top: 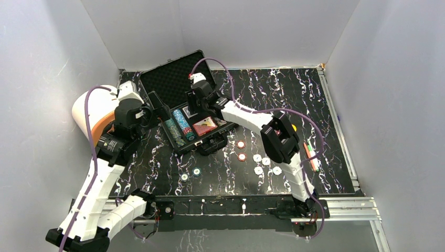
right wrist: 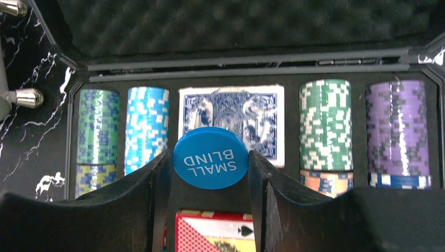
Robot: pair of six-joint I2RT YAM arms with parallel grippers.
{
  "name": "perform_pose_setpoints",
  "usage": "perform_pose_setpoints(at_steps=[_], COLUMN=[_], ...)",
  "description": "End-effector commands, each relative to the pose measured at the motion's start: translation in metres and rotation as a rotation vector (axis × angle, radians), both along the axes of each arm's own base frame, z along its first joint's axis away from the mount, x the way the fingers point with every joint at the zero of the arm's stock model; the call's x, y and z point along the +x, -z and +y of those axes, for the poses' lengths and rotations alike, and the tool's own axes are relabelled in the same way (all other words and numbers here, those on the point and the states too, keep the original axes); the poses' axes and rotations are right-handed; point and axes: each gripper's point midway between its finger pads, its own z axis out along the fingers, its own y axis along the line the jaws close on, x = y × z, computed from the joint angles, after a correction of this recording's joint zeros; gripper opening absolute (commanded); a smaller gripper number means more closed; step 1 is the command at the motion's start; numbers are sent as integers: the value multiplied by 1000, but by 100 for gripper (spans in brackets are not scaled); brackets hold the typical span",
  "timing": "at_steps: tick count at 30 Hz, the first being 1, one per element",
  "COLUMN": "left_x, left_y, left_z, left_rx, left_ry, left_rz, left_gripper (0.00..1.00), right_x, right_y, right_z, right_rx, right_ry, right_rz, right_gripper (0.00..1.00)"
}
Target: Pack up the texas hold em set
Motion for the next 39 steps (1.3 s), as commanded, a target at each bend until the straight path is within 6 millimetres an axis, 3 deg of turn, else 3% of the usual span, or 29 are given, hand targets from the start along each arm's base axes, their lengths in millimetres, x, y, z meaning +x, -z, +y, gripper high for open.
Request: perform_pose_setpoints(at_steps=[1,9,20,28,33,39], left_x=[-4,-5,-8,-7,-6,-7], left_y=[-4,-6,0,4,1,-5], left_z=[10,13,13,12,10,13], left_rx=[8,2,-1,0,5,23], left_ry=[-47,-66,-67,-62,-47,-45], left_rz=[-20,-34,-21,-10,-12,-26], left_gripper=[98,98,98,98,98,98], right_x=[15,31,32,29,27,16], right_y=[-23,-4,20,17,-7,-72], right_z=[16,24,15,16,18,14], right_rx=[-1,-73,-137,-132,-89,26], right_ry=[-19,-24,7,-20,-17,-21], right_rz=[-64,-79,-50,-55,-63,-113], right_gripper=[51,52,54,61,73,83])
